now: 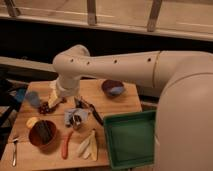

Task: Place eraser in tray

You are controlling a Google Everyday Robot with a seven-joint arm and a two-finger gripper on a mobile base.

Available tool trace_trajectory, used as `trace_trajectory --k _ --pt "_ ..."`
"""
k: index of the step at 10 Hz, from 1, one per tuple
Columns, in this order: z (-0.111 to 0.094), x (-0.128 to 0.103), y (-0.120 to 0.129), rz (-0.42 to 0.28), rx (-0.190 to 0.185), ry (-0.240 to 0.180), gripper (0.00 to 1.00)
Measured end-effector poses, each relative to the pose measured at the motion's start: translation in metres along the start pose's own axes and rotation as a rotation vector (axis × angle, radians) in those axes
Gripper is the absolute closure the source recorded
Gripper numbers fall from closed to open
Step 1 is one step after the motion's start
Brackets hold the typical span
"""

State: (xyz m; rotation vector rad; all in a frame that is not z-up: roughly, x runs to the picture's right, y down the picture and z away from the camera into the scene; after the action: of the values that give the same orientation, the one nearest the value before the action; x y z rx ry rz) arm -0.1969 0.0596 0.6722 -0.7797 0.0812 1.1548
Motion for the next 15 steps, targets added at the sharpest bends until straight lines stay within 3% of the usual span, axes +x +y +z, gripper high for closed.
trace_trajectory --k 2,3,6,8,12,15 --pt "0.021 -0.002 0.044 -0.071 -0.039 0.044 0.2" --pt "0.024 -0.001 0.051 -0.085 -0.045 0.055 0.2" --pt "0.023 -0.001 0.048 -0.084 -0.041 0.056 0.2" --pt "0.023 -0.002 0.049 -0.103 -0.019 0.05 0.2" --pt "0.053 -0.009 0.074 -0.159 -0.028 0.094 0.2" --pt "0.088 -0.008 0.088 -0.188 -0.012 0.148 0.2"
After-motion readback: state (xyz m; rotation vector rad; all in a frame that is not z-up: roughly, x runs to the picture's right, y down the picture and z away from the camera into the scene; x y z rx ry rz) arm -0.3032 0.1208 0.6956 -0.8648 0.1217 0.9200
